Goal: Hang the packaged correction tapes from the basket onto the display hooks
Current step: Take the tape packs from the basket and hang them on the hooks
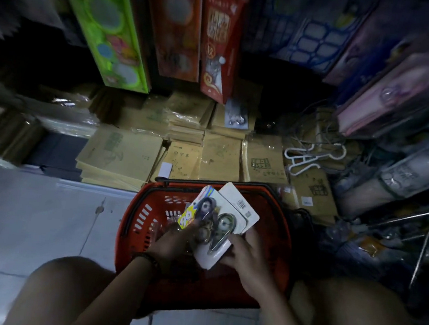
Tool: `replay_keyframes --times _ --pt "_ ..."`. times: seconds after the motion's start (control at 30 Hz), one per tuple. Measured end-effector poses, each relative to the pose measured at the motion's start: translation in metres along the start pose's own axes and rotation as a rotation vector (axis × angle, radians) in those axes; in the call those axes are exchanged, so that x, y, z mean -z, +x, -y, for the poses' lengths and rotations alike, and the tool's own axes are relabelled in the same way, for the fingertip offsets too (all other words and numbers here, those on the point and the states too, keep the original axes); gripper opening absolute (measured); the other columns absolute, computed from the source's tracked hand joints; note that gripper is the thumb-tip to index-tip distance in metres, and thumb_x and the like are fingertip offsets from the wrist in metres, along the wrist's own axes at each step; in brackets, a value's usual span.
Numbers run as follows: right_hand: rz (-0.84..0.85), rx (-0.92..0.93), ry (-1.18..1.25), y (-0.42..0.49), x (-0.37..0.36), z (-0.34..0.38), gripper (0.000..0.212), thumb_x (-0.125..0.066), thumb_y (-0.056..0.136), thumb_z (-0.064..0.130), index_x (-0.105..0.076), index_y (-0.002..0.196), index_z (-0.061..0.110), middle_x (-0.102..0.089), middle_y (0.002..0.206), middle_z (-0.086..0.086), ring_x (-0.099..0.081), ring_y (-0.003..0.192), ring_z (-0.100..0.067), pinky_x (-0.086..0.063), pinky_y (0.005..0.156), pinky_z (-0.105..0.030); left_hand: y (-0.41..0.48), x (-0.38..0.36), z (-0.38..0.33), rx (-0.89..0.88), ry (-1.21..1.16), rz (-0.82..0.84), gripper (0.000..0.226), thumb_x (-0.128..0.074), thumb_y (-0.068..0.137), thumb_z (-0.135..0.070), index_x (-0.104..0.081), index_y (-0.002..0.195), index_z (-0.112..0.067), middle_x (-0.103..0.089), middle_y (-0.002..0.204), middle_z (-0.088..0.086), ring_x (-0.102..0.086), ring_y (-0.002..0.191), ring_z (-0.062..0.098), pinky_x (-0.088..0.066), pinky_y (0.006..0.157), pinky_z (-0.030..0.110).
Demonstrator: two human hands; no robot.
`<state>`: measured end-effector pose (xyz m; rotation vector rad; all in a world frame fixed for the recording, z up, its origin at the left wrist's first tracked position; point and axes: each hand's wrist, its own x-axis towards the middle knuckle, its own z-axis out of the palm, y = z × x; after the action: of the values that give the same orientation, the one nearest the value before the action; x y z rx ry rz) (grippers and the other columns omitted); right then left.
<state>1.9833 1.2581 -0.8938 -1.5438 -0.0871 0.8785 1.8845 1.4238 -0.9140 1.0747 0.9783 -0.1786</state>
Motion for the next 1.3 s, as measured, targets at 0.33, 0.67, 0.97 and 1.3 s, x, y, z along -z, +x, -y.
replay_keyframes --times 0.33,0.67,0.97,1.3 --pt "-0.089 0.229 -0.030 -0.068 -0.005 0.062 0.025 -0.073 0.096 0.018 -0.070 0.119 0.028 -0.078 0.112 0.001 -0.074 0.108 -0.027 -0.060 0.089 -0.051 -0.089 -0.023 -0.030 -0.322 -0.506 -0.099 0.031 -0.064 0.103 -0.015 -0.068 0.133 -0.007 -0.074 0.128 0.020 -0.071 0.120 0.041 -0.050 0.109 0.062" --pt "-0.264 0.459 0.119 -0.111 0.016 0.131 0.032 -0.070 0.099 0.016 -0.067 0.130 0.020 -0.076 0.120 0.005 -0.072 0.112 -0.017 -0.061 0.086 -0.041 -0.156 -0.014 -0.072 -0.512 -0.568 -0.278 0.021 -0.067 0.101 -0.012 -0.064 0.122 -0.008 -0.078 0.113 0.023 -0.077 0.097 0.042 -0.063 0.080 0.063" --pt "0.116 1.077 -0.394 -0.127 0.014 0.199 0.067 -0.071 0.085 -0.018 -0.077 0.120 0.039 -0.070 0.135 0.010 -0.056 0.139 -0.019 -0.047 0.113 -0.038 -0.210 -0.033 -0.127 -0.569 -0.427 -0.061 0.044 -0.050 0.107 -0.043 -0.068 0.131 -0.011 -0.077 0.122 0.018 -0.077 0.106 0.031 -0.064 0.081 0.040" --pt "0.358 1.046 -1.222 -0.134 0.019 0.313 0.083 -0.054 0.080 -0.017 -0.068 0.134 0.045 -0.021 0.168 0.022 0.002 0.158 0.002 -0.018 0.129 -0.046 -0.265 -0.034 -0.187 -0.775 -0.280 0.041 0.041 -0.073 0.090 -0.011 -0.067 0.131 -0.010 -0.075 0.127 0.020 -0.074 0.111 0.037 -0.058 0.095 0.051"
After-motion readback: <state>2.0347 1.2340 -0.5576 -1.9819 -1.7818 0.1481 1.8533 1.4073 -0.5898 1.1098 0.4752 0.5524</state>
